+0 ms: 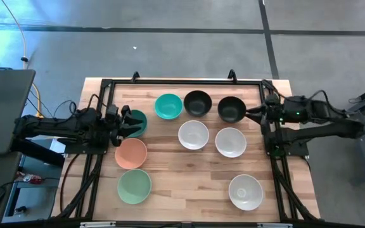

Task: Nest bowls inside each other
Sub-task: Stack the right black bowl on top of the left white bowl

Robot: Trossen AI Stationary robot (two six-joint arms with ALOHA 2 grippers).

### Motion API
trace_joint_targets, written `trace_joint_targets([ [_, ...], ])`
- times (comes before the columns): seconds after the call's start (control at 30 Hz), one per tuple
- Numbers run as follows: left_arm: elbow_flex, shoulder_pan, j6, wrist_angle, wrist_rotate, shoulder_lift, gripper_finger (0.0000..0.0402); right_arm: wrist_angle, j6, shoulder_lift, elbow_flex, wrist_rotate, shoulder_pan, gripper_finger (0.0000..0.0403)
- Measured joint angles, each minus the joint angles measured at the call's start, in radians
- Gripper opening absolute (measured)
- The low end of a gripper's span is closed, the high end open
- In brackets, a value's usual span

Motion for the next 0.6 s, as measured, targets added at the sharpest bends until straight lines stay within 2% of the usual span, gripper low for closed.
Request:
trace_joint_targets([
  [0.1,0.000,0.000,-0.001,-0.048,-0.001,0.001,0.0165,-0.119,0.070,0.072,0.062,0.046,0.000,0.0110],
  [0.3,0.000,0.000,-0.001,-0.077,-0.003,0.001,0.0165,-0.140,0.117,0.192,0.126,0.175,-0.028,0.0110],
  [0.47,0.000,0.000,-0.002,-0.076,-0.003,0.001,0.0165,-0.169,0.144,0.266,0.151,0.173,-0.090,0.0110],
  [0.6,0.000,0.000,-0.004,-0.076,-0.003,0.001,0.0165,-0.316,0.256,0.301,0.153,0.173,-0.185,0.0110],
])
